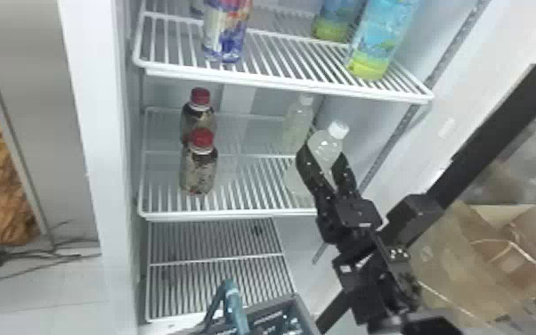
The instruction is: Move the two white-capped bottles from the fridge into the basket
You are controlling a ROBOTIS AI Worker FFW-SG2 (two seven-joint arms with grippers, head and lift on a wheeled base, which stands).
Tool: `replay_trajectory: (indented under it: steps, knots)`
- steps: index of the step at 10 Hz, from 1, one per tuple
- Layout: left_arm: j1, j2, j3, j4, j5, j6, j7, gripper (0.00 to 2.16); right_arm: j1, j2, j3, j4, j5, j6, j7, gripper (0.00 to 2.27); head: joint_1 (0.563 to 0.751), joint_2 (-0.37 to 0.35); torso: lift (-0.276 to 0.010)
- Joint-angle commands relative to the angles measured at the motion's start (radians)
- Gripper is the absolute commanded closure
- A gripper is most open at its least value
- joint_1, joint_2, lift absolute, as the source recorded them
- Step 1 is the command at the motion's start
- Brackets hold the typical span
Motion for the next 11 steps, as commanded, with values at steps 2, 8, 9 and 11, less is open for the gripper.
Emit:
replay_trajectory:
  steps: [2, 8, 9, 11]
  knots:
    - [0.0, -0.001, 0.003, 0.0, 0.002, 0.0, 0.0, 1.12, 0.11, -0.004, 0.005, -0.158, -0.057, 0.08, 0.0, 0.76, 0.695, -0.35, -0.26]
    - [0.005, 0.001, 0.005, 0.0, 0.002, 0.0, 0.0, 1.12, 0.468, 0.032, -0.098, -0.573, -0.096, 0.338, 0.0, 0.76, 0.695, -0.35, -0.26]
    - [0.005, 0.001, 0.007, 0.002, 0.002, 0.002, 0.0, 1.12, 0.518, 0.043, -0.11, -0.627, -0.096, 0.382, 0.0, 0.76, 0.695, -0.35, -0.26]
    - [0.005, 0.001, 0.007, 0.005, 0.0, 0.002, 0.0, 1.12, 0.586, 0.054, -0.126, -0.72, -0.102, 0.492, -0.002, 0.76, 0.695, -0.35, -0.26]
